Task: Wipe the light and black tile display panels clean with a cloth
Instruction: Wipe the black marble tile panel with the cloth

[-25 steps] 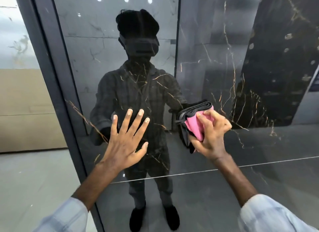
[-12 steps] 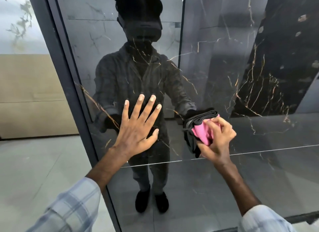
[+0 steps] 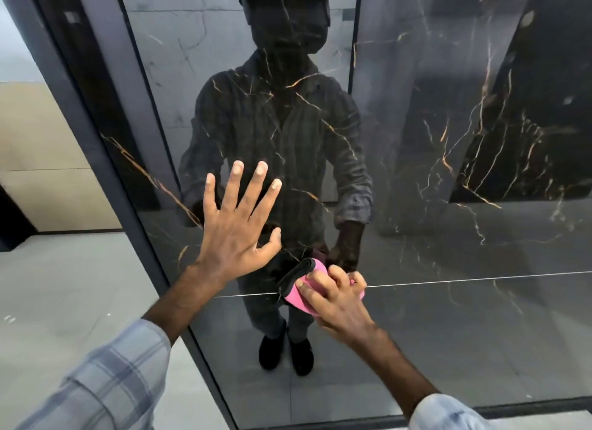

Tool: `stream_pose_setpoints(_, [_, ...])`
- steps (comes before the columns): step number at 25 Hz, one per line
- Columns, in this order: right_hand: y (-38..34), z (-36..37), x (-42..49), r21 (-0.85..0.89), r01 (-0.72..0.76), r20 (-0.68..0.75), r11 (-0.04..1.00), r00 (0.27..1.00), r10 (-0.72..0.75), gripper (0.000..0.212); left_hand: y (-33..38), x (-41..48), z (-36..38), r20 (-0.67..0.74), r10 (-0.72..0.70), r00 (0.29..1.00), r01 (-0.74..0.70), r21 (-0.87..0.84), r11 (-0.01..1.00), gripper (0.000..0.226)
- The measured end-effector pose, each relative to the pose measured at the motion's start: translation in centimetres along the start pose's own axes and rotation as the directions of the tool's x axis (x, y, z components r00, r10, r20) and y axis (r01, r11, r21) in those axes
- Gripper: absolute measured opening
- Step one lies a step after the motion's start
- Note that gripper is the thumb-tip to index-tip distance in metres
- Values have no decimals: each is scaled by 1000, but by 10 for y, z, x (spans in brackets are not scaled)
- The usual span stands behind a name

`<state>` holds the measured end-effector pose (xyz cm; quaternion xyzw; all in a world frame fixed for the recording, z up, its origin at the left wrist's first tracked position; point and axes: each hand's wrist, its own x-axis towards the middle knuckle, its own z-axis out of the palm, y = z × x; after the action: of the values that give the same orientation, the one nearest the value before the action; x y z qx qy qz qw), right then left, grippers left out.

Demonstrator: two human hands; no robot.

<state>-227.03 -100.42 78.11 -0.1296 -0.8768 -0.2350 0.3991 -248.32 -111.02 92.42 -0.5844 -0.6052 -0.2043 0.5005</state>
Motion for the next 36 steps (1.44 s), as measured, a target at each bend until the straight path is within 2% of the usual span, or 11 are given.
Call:
stream_pose_setpoints(6, [34,-39,28,148,-176,-42,973,982,184,55,-9,-3,-11,35,8,999,-5,-74,997,79])
stream_pose_setpoints(11, [33,-52,61,325,-472,-201,820,813,547,67,-45,-39,-27,12,-127,992,126,21,992,74])
stream_pose_setpoints(15, [-34,-1,39,22,-118,-84,993,989,120,73,-82,-73,-27,48,-125,991,119,104,987,79])
stream_pose_setpoints(19, [-38,1,43,-4,186,110,983,977,-184,77,-92,-83,-23,73,-90,993,82,100,992,80])
stream_pose_setpoints(22, [1,-45,86,78,-163,-139,983,975,173,59,-98,-83,-21,71,-79,994,73,84,994,75])
stream_pose_setpoints(24, [13,-64,107,271,-476,-251,836,804,539,67,-98,-84,-18,56,-77,995,72,75,995,74])
stream_pose_setpoints(26, [-5,-56,114,312,-586,-267,748,701,661,73,-95,-85,-15,46,-86,995,83,65,994,74])
stream_pose_setpoints(29, [-53,-10,80,-19,-117,-132,993,985,113,70,-89,-83,-14,51,-89,995,86,53,995,77])
stream_pose_setpoints(31, [-64,7,58,-94,264,107,960,961,-254,75,-86,-83,-16,55,-96,994,94,41,995,79])
stream_pose_setpoints(33, [-51,-2,67,-86,292,78,953,955,-286,74,-86,-83,-18,52,-101,994,101,8,995,78])
stream_pose_setpoints(36, [-8,-45,103,-10,-51,-150,999,987,49,56,-84,-78,-28,16,-100,995,100,-58,993,69])
